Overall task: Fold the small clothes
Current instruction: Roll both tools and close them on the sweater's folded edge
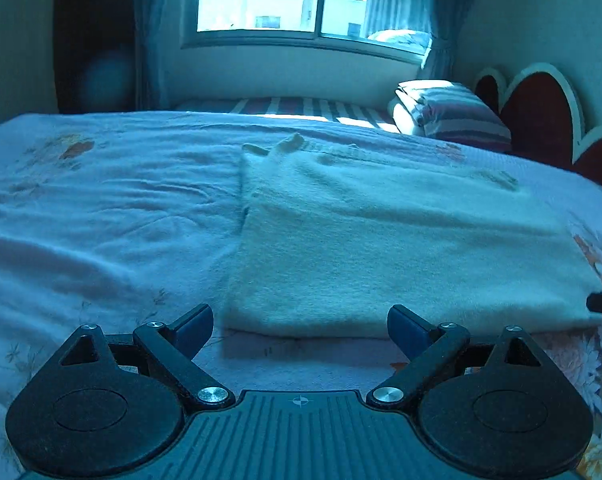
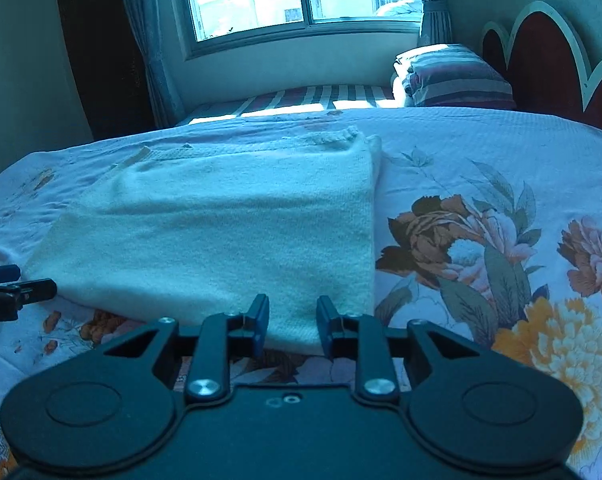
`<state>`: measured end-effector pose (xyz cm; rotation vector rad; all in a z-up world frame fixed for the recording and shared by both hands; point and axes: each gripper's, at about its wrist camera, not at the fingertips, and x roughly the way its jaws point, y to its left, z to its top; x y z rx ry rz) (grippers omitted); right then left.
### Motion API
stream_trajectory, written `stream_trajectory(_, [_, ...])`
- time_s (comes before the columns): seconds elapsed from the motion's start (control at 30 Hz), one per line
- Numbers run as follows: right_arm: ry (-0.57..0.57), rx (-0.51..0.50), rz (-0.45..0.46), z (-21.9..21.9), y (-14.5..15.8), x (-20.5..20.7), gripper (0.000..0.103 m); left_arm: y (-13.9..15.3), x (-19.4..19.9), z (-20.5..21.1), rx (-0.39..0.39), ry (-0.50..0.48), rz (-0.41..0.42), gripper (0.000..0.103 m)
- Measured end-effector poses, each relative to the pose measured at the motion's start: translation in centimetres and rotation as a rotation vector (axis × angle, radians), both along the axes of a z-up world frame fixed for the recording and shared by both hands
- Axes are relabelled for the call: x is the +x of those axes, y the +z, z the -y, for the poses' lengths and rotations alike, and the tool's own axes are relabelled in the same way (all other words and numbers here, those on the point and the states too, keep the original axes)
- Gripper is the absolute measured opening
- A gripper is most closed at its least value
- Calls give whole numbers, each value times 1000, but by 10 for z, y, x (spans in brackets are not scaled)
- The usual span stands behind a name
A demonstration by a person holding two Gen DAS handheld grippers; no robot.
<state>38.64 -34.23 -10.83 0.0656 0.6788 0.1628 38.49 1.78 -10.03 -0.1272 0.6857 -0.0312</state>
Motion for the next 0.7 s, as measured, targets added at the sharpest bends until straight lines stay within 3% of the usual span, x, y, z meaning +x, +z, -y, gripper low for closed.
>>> stream_trajectory(0.03, [-1, 1, -2, -1, 0, -1, 29, 0, 0, -8, -51, 20, -11, 94])
stream_trajectory(0.1, [-4, 0, -12, -3, -3, -1, 29, -5, 2, -27, -234, 54, -37, 94])
stream_trajectory(0.17, [-4, 7, -15, -5, -4, -1, 29, -13, 7, -41, -407, 90, -70, 82])
stream_trajectory(0.23, [-3, 13, -4, -7, -2, -2, 29, -28, 14, -52, -574, 144, -106, 80])
stream_trajectory(0.33, [6, 33, 33, -13, 5, -2, 29, -40, 19, -65, -730, 194, -95, 80])
stream_trajectory(0.4, [14, 43, 45, -18, 8, 1, 29, -48, 22, -68, -802, 214, -77, 75])
stream_trajectory(0.47, [27, 65, 47, -24, 10, 7, 26, -57, 26, -67, -856, 223, -82, 52])
stream_trajectory(0.7, [78, 98, 58, -43, 15, 26, 25, -75, 28, -54, -920, 283, -12, 50])
